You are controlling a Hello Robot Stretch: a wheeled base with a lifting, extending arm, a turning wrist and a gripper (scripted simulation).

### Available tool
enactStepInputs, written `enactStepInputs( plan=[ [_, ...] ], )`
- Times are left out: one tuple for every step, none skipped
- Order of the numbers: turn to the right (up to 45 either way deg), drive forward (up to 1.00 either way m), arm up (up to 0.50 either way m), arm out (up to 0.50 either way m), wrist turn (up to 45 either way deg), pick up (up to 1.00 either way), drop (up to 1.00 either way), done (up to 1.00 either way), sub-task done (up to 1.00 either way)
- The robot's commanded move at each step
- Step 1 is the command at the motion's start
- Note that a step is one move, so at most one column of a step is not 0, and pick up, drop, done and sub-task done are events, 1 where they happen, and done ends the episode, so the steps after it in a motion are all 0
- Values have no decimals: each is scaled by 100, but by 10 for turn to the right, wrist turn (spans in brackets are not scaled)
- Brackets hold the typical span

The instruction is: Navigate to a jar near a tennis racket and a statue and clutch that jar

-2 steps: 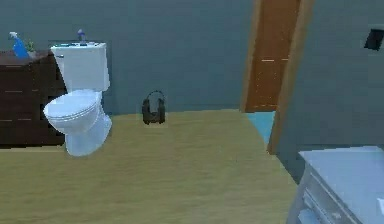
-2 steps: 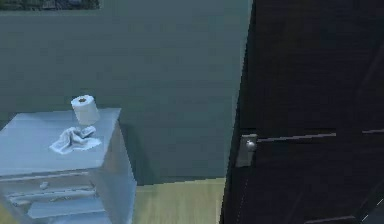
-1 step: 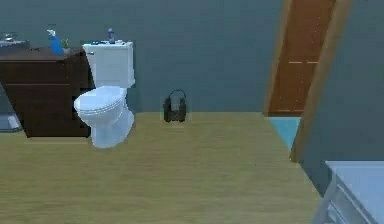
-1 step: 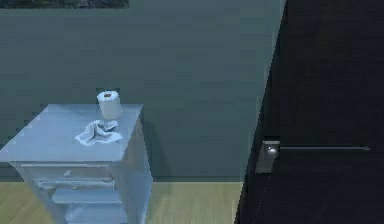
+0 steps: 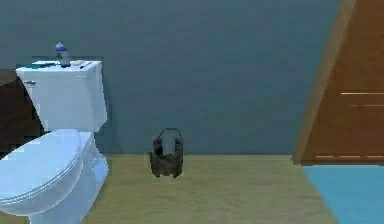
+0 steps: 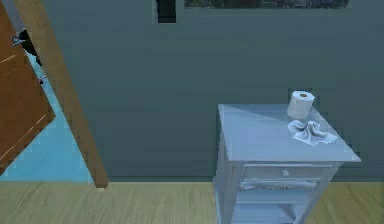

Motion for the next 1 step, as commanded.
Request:
enactStepInputs(
  plan=[
    [0,20,0,0,0,0,0,0,0]
  ],
)
